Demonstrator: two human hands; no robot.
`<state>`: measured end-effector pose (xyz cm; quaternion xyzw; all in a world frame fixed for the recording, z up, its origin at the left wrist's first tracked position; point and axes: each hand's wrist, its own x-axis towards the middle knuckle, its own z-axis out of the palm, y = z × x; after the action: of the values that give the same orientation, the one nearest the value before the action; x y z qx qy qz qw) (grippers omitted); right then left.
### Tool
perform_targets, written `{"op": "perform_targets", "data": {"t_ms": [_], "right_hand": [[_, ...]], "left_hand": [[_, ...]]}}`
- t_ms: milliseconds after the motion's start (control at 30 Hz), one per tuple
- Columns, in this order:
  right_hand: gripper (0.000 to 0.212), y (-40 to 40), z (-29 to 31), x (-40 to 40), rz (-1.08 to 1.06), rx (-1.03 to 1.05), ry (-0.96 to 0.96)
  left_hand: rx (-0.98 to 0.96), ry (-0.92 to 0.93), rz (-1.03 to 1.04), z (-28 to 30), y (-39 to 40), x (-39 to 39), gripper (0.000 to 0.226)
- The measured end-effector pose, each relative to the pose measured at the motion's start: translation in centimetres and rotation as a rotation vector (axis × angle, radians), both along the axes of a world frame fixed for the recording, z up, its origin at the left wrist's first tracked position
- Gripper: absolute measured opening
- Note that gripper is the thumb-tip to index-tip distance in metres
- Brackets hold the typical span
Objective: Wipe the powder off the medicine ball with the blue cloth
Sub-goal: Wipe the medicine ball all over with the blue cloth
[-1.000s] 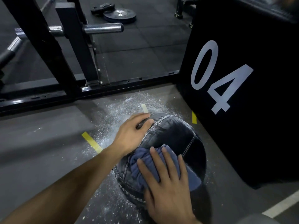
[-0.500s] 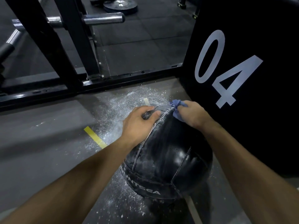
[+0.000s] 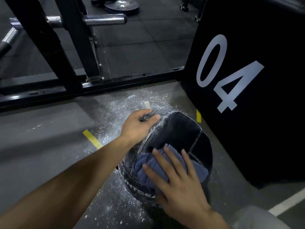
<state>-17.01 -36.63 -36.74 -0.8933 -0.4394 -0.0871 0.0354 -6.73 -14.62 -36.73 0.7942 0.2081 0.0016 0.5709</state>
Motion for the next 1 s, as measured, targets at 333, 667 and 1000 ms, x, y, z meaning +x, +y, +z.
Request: {"op": "perform_targets", "data": {"t_ms": [333, 667, 1000], "right_hand": [[0.033, 3.2, 7.3, 17.4, -0.934, 0.275, 0.823], [0.072, 4.6, 8.5, 6.1, -0.446, -0.015, 0.526], [0.062, 3.3, 2.8, 1.1, -0.268, 0.060, 0.100]], "left_hand": [[0.117, -0.011, -0.017, -0.2, -1.2, -1.1, 0.078], [0.098, -0.053, 0.025, -1.0, -1.0, -0.5, 0.049], [-0.205, -0.028, 0.020, -0.5, -0.2, 1.0, 0.060]]}}
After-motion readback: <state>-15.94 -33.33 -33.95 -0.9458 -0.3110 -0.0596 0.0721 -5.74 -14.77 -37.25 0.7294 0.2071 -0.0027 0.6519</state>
